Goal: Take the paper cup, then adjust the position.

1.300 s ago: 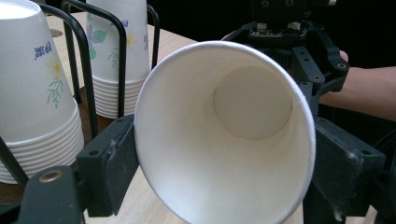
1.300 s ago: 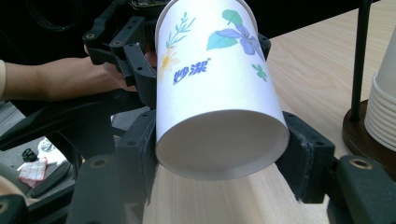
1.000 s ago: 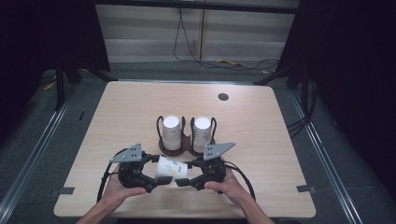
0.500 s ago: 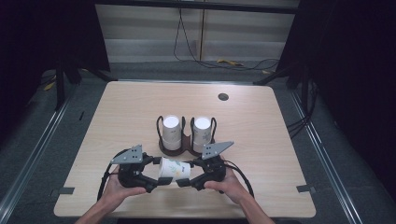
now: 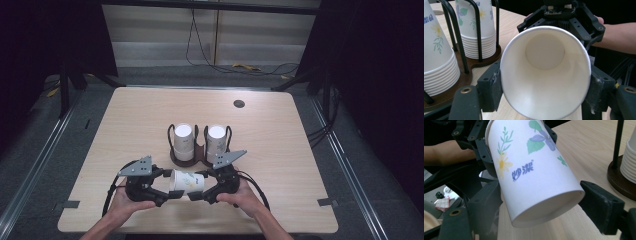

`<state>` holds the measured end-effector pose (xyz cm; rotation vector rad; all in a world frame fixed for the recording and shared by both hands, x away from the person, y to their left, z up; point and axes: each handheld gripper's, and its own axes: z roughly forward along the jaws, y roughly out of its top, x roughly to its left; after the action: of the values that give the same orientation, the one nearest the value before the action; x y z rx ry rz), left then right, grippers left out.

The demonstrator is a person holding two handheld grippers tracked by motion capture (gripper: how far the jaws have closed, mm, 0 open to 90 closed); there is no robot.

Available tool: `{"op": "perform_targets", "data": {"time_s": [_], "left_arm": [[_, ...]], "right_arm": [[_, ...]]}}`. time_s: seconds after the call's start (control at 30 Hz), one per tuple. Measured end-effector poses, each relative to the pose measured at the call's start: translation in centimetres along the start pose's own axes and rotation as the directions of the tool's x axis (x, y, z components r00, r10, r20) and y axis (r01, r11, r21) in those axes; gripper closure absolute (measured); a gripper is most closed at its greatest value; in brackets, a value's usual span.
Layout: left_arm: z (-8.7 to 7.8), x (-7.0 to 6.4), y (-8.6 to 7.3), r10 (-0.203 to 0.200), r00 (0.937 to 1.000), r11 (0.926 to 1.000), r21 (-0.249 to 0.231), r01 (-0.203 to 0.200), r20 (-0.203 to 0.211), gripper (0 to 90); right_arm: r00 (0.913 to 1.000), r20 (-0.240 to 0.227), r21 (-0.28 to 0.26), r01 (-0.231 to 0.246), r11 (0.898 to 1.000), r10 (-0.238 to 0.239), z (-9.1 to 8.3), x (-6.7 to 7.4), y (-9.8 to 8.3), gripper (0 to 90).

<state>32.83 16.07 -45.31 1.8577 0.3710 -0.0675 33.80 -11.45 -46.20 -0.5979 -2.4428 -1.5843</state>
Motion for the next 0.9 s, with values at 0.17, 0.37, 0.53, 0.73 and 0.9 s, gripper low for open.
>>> {"op": "perform_targets", "data": {"time_s": [0.17, 0.37, 0.53, 0.73, 0.9], "left_arm": [[-0.5, 0.3, 0.1, -0.012, 0.9998, 0.9999, -0.008, 0.012, -0.018, 27.4], [-0.9, 0.5, 0.1, -0.032, 0.9983, 0.9995, -0.001, 0.032, -0.048, 27.4], [-1.4, 0.8, 0.1, -0.037, 0.9964, 0.9993, -0.003, 0.037, -0.076, 27.2], [-1.8, 1.1, 0.2, -0.034, 0.9913, 0.9992, 0.017, 0.036, -0.127, 26.3], [-2.3, 1.4, 0.3, -0.045, 0.9878, 0.9986, 0.02, 0.048, -0.149, 26.4]], "right_arm": [[0.9989, 0.046, 0.003, -0.01, 1.0, 0.01, -0.3, -0.1, 0.0, 15.1], [0.9977, 0.068, 0.021, -0.007, 1.0, 0.006, -0.5, -0.1, 0.0, 15.3], [0.9962, 0.087, 0.021, -0.007, 1.0, 0.005, -1.1, -0.1, 0.0, 15.6], [0.9875, 0.158, 0.003, -0.006, 1.0, 0.006, -3.1, -0.4, 0.3, 17.0], [0.9751, 0.221, -0.007, -0.015, 1.0, 0.017, -4.6, -0.5, 0.1, 16.9]]}}
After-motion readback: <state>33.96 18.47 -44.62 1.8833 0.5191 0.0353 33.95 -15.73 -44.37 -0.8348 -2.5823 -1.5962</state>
